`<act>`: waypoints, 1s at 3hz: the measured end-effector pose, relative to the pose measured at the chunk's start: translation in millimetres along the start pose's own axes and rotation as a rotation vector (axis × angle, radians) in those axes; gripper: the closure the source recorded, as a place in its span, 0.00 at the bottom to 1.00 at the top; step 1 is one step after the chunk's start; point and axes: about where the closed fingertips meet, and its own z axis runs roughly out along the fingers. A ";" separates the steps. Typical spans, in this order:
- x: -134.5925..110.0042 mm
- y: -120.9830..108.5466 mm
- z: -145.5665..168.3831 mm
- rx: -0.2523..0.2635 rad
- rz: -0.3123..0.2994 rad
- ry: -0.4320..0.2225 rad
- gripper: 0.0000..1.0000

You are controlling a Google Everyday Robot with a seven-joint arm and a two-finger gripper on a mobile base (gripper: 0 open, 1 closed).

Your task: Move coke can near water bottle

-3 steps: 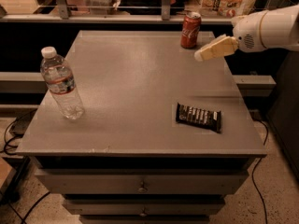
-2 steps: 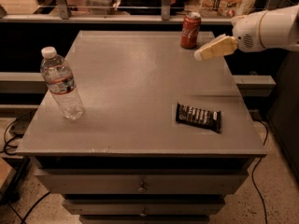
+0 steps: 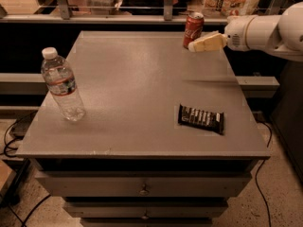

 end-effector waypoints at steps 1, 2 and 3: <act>-1.6 -13.4 28.4 0.030 0.032 -0.038 0.00; -0.6 -18.8 49.6 0.039 0.047 -0.035 0.00; 3.7 -27.0 65.7 0.055 0.070 -0.024 0.00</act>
Offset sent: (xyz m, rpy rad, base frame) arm 0.0710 0.0180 -0.0174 0.0606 -0.0057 -0.0725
